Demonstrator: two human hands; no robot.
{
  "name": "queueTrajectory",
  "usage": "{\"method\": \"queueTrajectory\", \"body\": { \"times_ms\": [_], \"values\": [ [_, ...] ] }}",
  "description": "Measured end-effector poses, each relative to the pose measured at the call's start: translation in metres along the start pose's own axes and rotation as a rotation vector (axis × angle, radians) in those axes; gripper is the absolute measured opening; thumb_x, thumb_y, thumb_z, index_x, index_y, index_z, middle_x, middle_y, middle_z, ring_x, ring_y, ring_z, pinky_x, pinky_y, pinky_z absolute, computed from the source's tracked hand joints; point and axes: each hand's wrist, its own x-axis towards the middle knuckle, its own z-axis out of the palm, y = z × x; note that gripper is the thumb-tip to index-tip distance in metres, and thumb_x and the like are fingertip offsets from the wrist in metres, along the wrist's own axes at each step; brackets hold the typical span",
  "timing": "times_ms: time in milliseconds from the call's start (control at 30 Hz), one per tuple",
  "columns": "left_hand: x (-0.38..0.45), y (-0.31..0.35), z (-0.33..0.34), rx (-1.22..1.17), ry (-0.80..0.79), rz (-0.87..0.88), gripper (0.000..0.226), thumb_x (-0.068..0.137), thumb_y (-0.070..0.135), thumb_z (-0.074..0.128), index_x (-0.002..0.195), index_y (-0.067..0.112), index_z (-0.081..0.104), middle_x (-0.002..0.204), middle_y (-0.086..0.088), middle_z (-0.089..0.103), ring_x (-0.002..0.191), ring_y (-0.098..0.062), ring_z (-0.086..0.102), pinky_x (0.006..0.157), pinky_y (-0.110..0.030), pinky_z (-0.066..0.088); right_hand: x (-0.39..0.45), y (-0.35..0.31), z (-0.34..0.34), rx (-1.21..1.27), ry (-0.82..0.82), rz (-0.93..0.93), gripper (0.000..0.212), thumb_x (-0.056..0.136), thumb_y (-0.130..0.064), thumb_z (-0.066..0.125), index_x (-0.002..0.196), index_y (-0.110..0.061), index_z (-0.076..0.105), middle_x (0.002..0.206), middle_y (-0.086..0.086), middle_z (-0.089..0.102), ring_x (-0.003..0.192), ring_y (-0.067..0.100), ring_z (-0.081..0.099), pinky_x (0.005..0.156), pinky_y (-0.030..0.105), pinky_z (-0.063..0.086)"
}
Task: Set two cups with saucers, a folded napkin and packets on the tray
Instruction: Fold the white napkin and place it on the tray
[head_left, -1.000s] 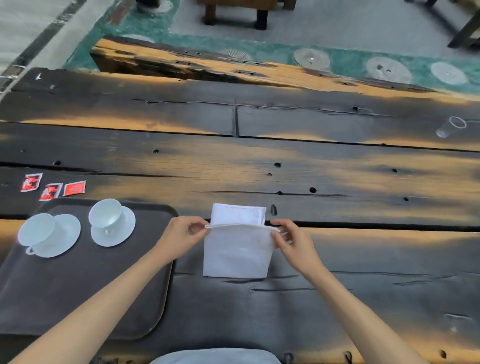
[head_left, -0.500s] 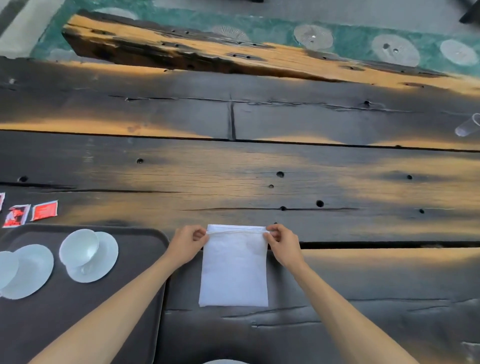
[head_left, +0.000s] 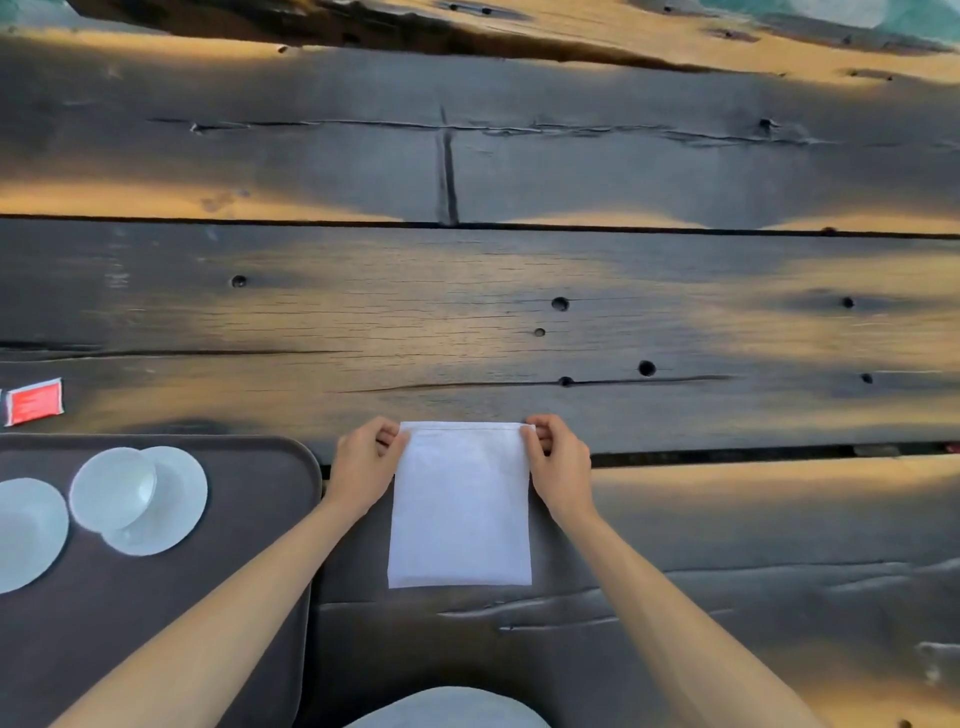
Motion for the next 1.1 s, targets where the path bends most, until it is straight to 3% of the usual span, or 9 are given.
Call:
{"method": "queueTrajectory", "body": {
  "times_ms": [100, 167, 300, 400, 500, 633, 767, 900, 1100],
  "values": [
    [-0.003, 0.003, 0.005, 0.006, 0.053, -0.011, 0.011, 0.095, 0.028, 0.064, 0.090, 0.019, 0.065, 0.083, 0.003, 0.067, 0.071, -0.006, 0.058, 0.064, -0.022, 0.048, -0.004, -0.003, 0.003, 0.005, 0.014, 0.013, 0.023, 0.098, -0.026, 0.060, 0.120, -0.017, 0.063, 0.102, -0.004, 0.064, 0.083, 0.011, 0.062, 0.086, 0.039, 0.054],
    [-0.007, 0.008, 0.006, 0.049, 0.085, -0.009, 0.013, 0.096, 0.028, 0.062, 0.093, 0.015, 0.064, 0.088, 0.000, 0.065, 0.073, -0.014, 0.059, 0.071, -0.036, 0.055, -0.012, -0.006, 0.007, -0.035, 0.015, 0.010, 0.035, 0.098, -0.023, 0.061, 0.131, -0.014, 0.055, 0.120, 0.003, 0.056, 0.098, 0.017, 0.059, 0.093, 0.042, 0.052],
    [-0.028, 0.017, 0.014, 0.291, 0.187, 0.140, 0.028, 0.095, 0.021, 0.060, 0.119, 0.007, 0.057, 0.120, -0.012, 0.057, 0.107, -0.029, 0.056, 0.087, -0.042, 0.051, -0.040, -0.014, 0.018, -0.389, 0.068, -0.210, 0.051, 0.096, -0.026, 0.059, 0.143, -0.010, 0.047, 0.148, 0.015, 0.045, 0.133, 0.032, 0.047, 0.101, 0.044, 0.047],
    [-0.056, 0.016, 0.028, 0.394, 0.127, 0.320, 0.047, 0.100, 0.021, 0.049, 0.144, 0.004, 0.045, 0.152, -0.014, 0.044, 0.140, -0.030, 0.042, 0.111, -0.046, 0.041, -0.070, -0.013, 0.037, -0.501, 0.007, -0.421, 0.057, 0.095, -0.028, 0.060, 0.147, -0.007, 0.047, 0.157, 0.018, 0.042, 0.143, 0.034, 0.044, 0.108, 0.044, 0.045],
    [-0.086, 0.000, 0.047, 0.478, -0.001, 0.453, 0.058, 0.103, 0.031, 0.033, 0.154, 0.005, 0.034, 0.163, -0.011, 0.029, 0.153, -0.025, 0.023, 0.121, -0.044, 0.022, -0.100, -0.002, 0.058, -0.605, -0.138, -0.513, 0.062, 0.101, -0.034, 0.048, 0.156, -0.009, 0.035, 0.166, 0.013, 0.024, 0.153, 0.029, 0.026, 0.122, 0.044, 0.024],
    [-0.116, -0.033, 0.064, 0.513, -0.119, 0.376, 0.061, 0.106, 0.041, 0.020, 0.159, 0.010, 0.017, 0.168, -0.004, 0.010, 0.156, -0.019, 0.007, 0.124, -0.041, 0.009, -0.107, 0.016, 0.067, -0.709, -0.331, -0.454, 0.065, 0.106, -0.048, 0.017, 0.162, -0.021, -0.004, 0.169, 0.003, -0.014, 0.156, 0.021, -0.013, 0.127, 0.046, 0.002],
    [-0.116, -0.047, 0.059, 0.666, -0.133, 0.391, 0.062, 0.106, 0.042, 0.011, 0.157, 0.010, 0.025, 0.166, -0.006, 0.021, 0.153, -0.023, 0.022, 0.120, -0.044, 0.018, -0.101, 0.028, 0.062, -0.689, -0.313, -0.472, 0.064, 0.107, -0.048, 0.024, 0.162, -0.024, 0.002, 0.171, 0.000, -0.005, 0.157, 0.018, -0.005, 0.127, 0.044, 0.010],
    [-0.116, -0.051, 0.060, 0.681, -0.131, 0.315, 0.064, 0.103, 0.042, 0.022, 0.158, 0.009, 0.022, 0.167, -0.007, 0.019, 0.153, -0.023, 0.020, 0.121, -0.043, 0.018, -0.102, 0.041, 0.051, -0.717, -0.277, -0.462, 0.067, 0.105, -0.051, 0.024, 0.162, -0.023, 0.004, 0.171, 0.000, 0.000, 0.157, 0.018, -0.002, 0.126, 0.044, 0.009],
    [-0.120, -0.061, 0.046, 0.724, -0.130, 0.298, 0.063, 0.103, 0.041, 0.020, 0.158, 0.010, 0.022, 0.166, -0.006, 0.019, 0.153, -0.024, 0.023, 0.121, -0.047, 0.026, -0.106, 0.059, 0.035, -0.720, -0.265, -0.434, 0.068, 0.105, -0.053, 0.021, 0.162, -0.021, 0.002, 0.171, -0.001, -0.001, 0.157, 0.016, -0.004, 0.127, 0.043, 0.011]
  ]
}}
